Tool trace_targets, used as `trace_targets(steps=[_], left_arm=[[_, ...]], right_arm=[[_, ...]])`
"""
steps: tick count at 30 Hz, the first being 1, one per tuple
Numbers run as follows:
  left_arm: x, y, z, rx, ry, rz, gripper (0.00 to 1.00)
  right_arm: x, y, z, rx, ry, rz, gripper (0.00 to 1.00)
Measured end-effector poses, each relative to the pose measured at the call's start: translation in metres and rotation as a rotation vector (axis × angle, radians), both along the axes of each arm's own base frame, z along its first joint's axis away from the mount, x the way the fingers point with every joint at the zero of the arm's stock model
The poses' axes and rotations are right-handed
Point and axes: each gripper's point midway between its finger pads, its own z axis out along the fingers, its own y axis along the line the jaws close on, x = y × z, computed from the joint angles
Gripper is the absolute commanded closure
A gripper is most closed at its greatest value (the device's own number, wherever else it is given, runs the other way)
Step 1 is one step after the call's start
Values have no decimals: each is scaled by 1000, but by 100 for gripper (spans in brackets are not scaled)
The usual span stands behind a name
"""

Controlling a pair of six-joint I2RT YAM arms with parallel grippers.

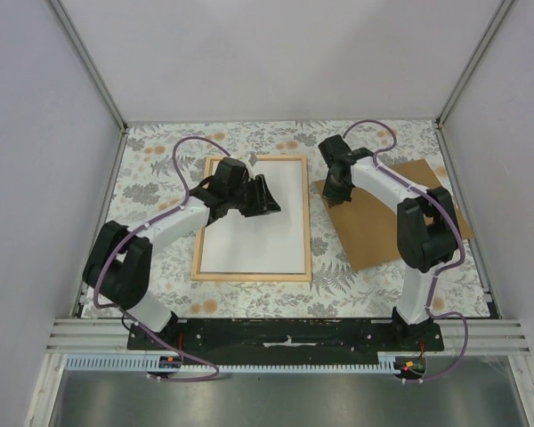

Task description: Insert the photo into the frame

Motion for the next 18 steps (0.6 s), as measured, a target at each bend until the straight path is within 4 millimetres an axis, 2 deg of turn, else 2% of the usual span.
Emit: trace_targets(steps=[5,11,18], left_arm=[[11,-19,-6,-93,26,16,46],[30,-39,-22,-195,66,59,46],[50,-60,-33,-307,102,99,46]], right_arm=[[-7,9,2,11,8,25,100],[-14,22,4,26,13,59,100],[-20,31,20,58,-15,75,100]])
